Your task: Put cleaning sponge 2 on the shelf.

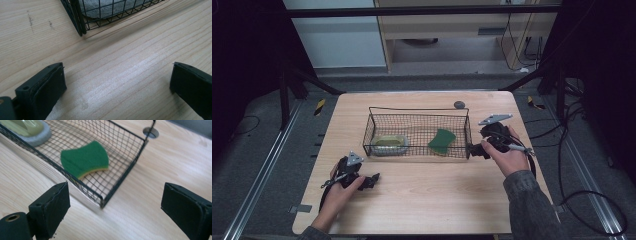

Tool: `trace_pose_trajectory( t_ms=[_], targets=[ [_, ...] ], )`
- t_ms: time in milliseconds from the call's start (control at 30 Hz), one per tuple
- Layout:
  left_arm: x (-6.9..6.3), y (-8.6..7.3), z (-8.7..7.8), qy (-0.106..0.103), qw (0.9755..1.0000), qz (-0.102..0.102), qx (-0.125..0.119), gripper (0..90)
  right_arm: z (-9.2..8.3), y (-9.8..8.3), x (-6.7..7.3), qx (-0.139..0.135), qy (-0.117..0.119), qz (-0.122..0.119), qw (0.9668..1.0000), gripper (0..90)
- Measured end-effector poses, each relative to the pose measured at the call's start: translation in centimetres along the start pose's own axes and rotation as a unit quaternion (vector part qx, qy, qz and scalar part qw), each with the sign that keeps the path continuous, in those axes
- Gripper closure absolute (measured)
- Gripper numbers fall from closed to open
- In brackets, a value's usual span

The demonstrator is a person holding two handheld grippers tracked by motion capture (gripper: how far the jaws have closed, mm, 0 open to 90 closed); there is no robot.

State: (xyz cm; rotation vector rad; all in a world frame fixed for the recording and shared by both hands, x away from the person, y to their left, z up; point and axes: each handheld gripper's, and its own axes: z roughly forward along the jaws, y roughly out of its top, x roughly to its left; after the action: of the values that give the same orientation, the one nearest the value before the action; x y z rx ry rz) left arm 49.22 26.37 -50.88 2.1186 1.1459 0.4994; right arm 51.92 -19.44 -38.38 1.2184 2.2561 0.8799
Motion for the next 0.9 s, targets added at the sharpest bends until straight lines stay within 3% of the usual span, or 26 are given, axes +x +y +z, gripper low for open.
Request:
trace_pose_trajectory(
  t_ms=[267, 467, 900],
  targets=[
    [0.0, 0.0, 0.0, 0.0, 1.0, 0.0, 0.0, 0.0, 0.0, -3.1, -1.1, -0.012, -0.018, 0.023, 0.9995, 8.7],
    [0.0, 0.0, 0.0, 0.0, 1.0, 0.0, 0.0, 0.0, 0.4, -5.0, -1.7, -0.006, -0.025, 0.033, 0.9991, 8.7],
    [0.0, 0.0, 0.0, 0.0, 1.0, 0.0, 0.0, 0.0, 3.6, -9.0, -2.3, 0.004, -0.037, 0.066, 0.9971, 8.6]
  ],
)
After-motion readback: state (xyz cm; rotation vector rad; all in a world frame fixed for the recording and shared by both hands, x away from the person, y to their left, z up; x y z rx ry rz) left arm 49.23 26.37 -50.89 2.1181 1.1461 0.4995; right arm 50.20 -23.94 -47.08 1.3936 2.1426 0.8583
